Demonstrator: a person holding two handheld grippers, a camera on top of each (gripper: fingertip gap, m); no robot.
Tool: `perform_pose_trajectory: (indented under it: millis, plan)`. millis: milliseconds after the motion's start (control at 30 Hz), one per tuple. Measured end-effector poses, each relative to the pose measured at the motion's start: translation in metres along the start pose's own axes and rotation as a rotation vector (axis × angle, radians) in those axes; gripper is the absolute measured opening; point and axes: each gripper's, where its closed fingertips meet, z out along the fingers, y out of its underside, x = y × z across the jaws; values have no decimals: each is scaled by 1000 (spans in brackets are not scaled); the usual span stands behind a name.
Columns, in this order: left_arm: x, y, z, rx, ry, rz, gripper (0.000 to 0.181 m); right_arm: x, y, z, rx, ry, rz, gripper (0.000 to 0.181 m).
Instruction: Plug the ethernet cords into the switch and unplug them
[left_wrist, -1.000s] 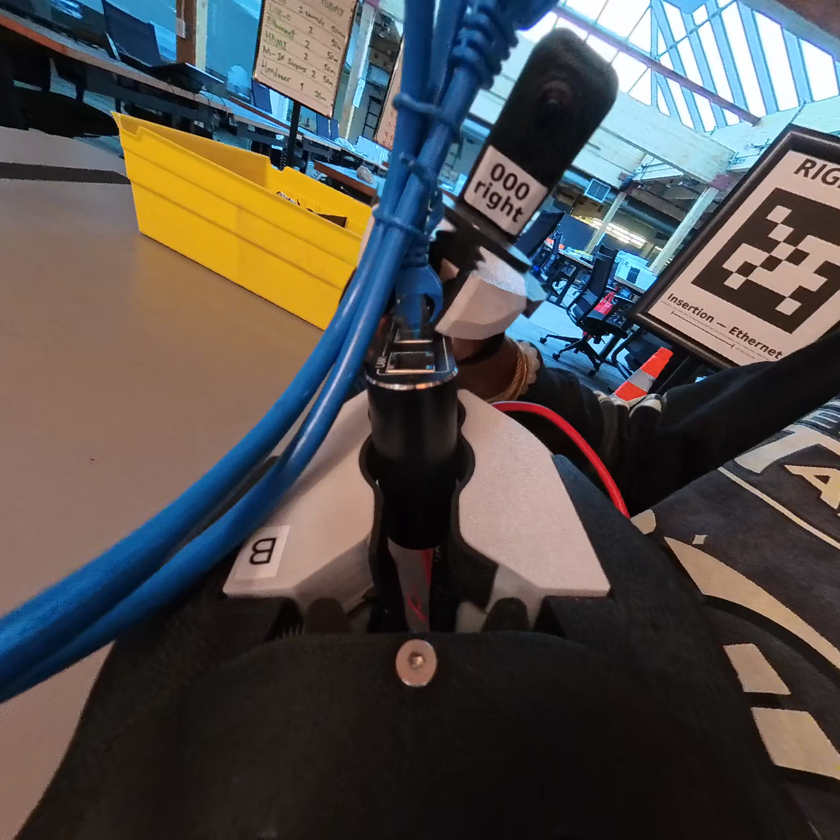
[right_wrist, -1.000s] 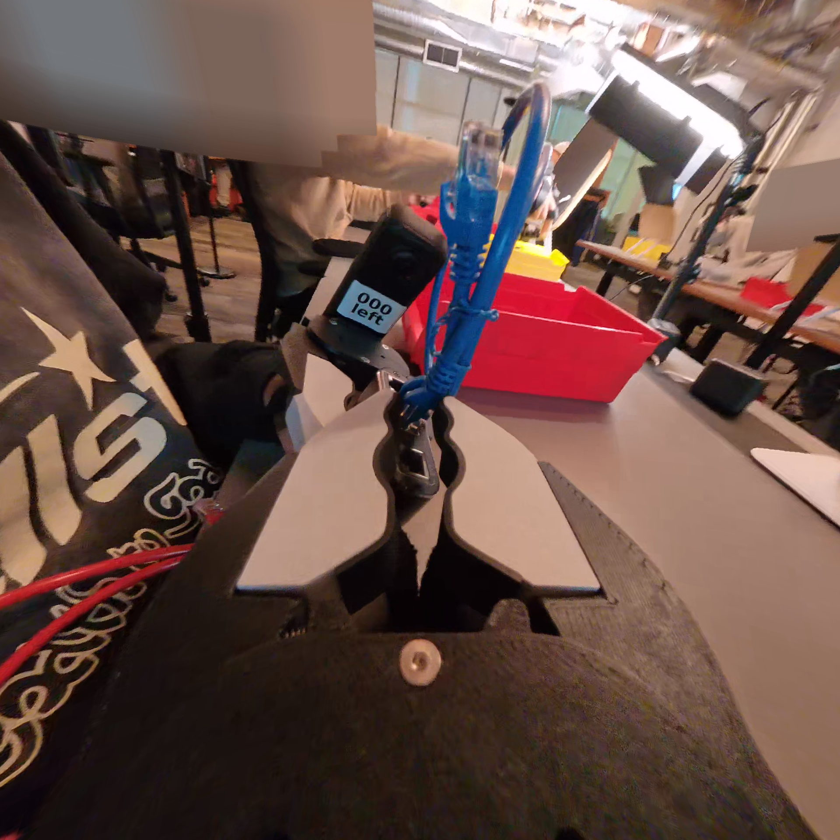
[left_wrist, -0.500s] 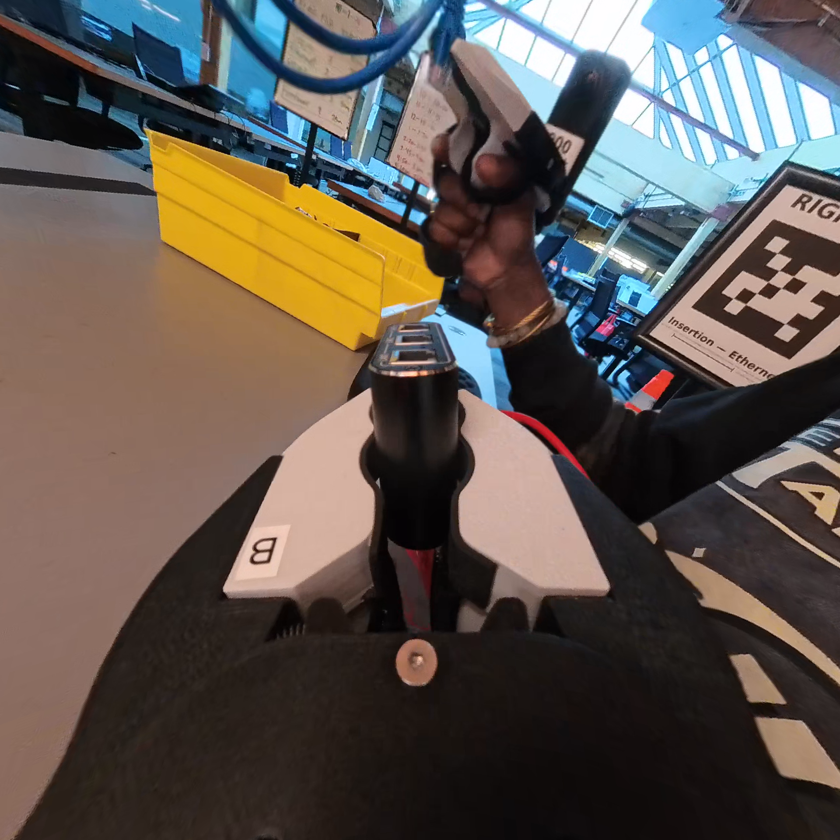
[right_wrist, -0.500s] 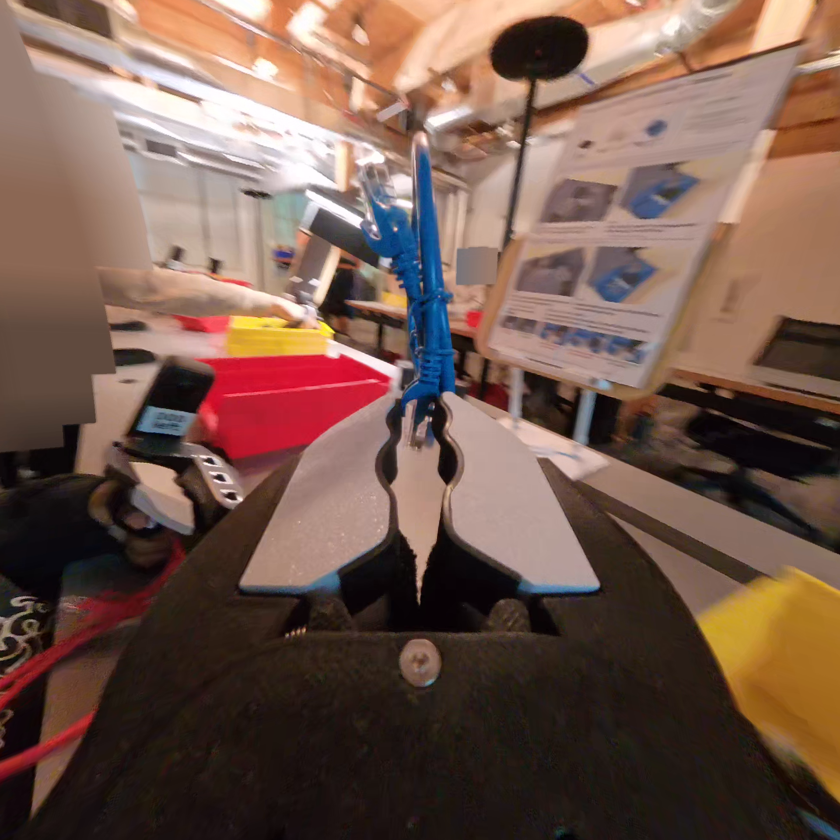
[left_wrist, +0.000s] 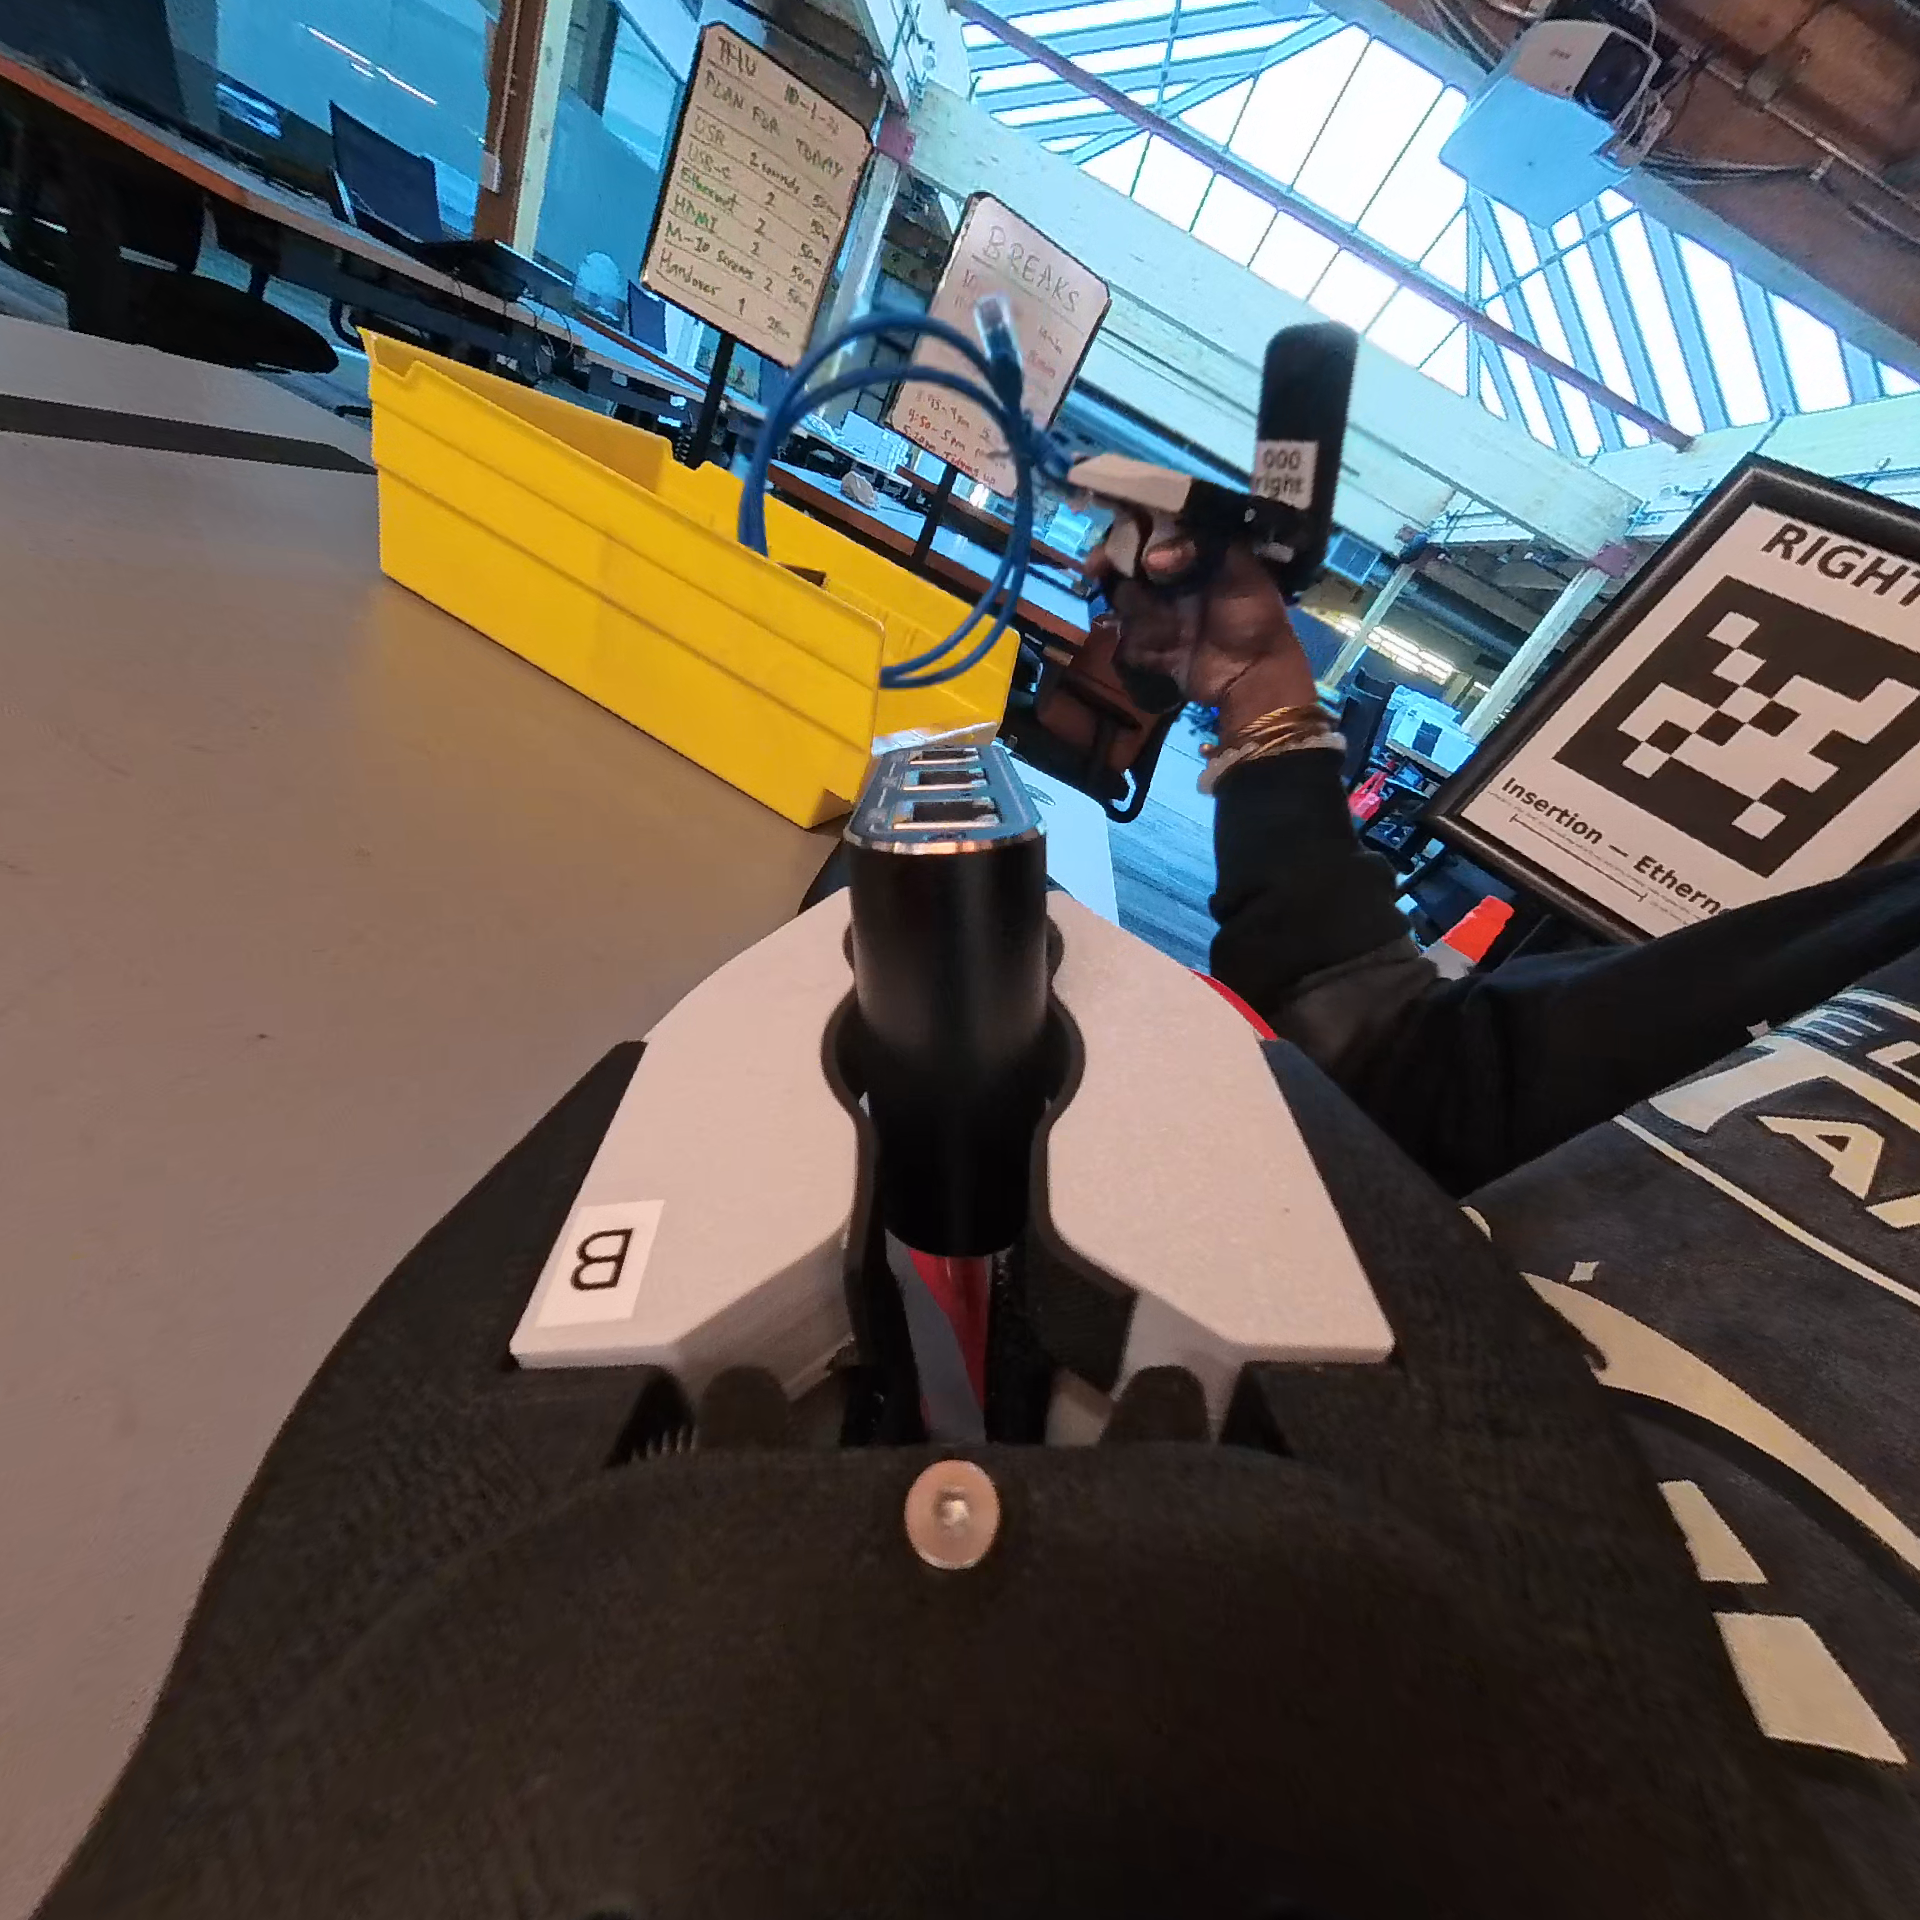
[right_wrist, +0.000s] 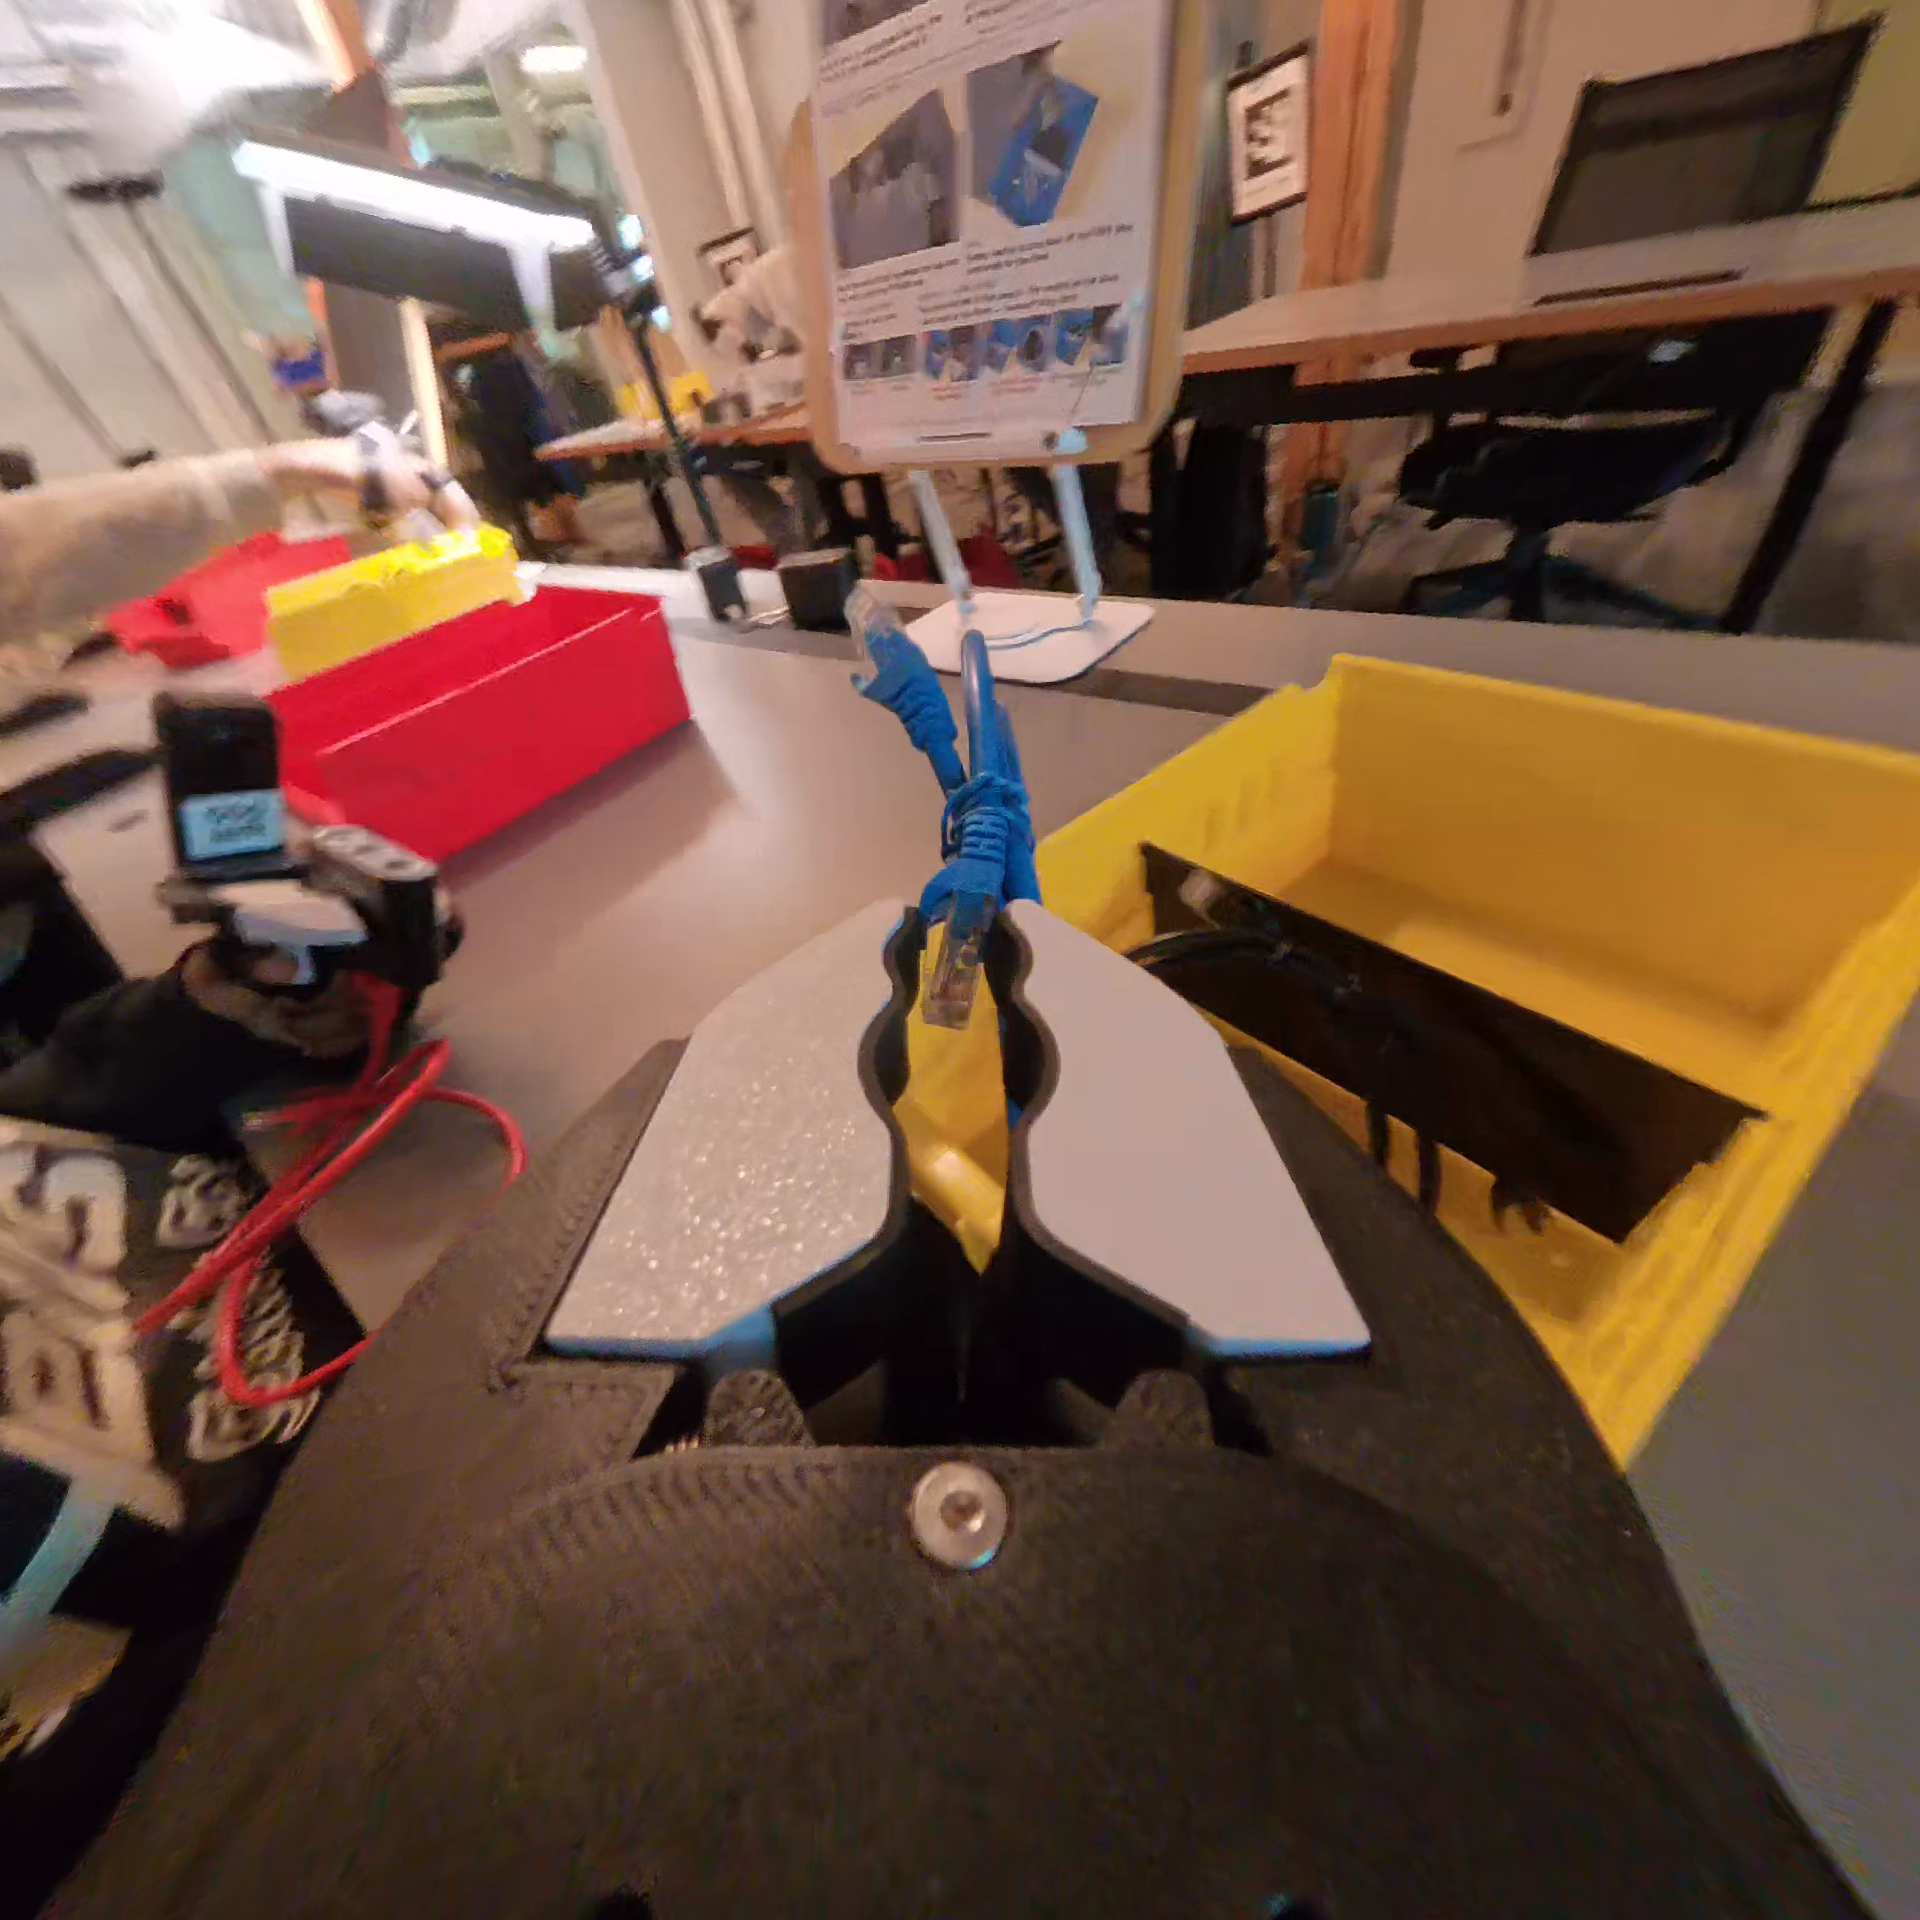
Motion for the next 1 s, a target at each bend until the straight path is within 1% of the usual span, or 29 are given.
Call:
perform_pose_trajectory:
  millis: [33, 167, 233, 333, 467, 567, 633, 733, 767, 800, 833, 867, 900, 933, 967, 1000]
  plan:
    - [0, 0, 0, 0, 0, 2, 26, 13, 4, 0, 8, 42, 30, 12]
    - [0, 0, 0, -1, 1, 2, 26, 63, 37, 2, -100, 242, 147, 12]
    - [0, 0, 0, -2, -1, 2, 26, 74, 50, 3, -166, 304, 175, 13]
    - [0, -1, 0, 4, -2, 2, 26, 87, 63, 3, -271, 432, 115, 15]
    - [-1, -7, -3, 41, -10, 4, 26, 99, 62, 9, -275, 529, 50, 16]
    - [-3, -12, -6, 78, -16, -6, 26, 112, 71, 7, -331, 615, 24, 17]
    - [-4, -17, -8, 114, -22, -8, 27, 118, 69, 8, -318, 663, -17, 18]
    - [-6, -28, -15, 188, -33, -8, 27, 121, 60, 15, -261, 694, -64, 27]
    - [-6, -33, -18, 219, -34, -11, 27, 119, 57, 17, -242, 690, -66, 34]
    - [-7, -37, -21, 255, -35, -18, 27, 116, 52, 19, -221, 682, -67, 44]
    - [-8, -42, -25, 292, -34, -28, 27, 108, 44, 23, -189, 649, -71, 48]
    - [-9, -47, -29, 331, -31, -40, 26, 93, 32, 30, -131, 576, -71, 48]
    - [-10, -52, -32, 369, -26, -55, 27, 70, 17, 41, -44, 460, -63, 46]
    - [-10, -56, -37, 406, -19, -70, 27, 39, -1, 52, 54, 310, -44, 42]
    - [-11, -60, -40, 440, -13, -85, 27, 4, -16, 63, 141, 141, -17, 37]
    - [-12, -63, -44, 470, -5, -100, 26, -33, -27, 73, 193, -38, 5, 37]
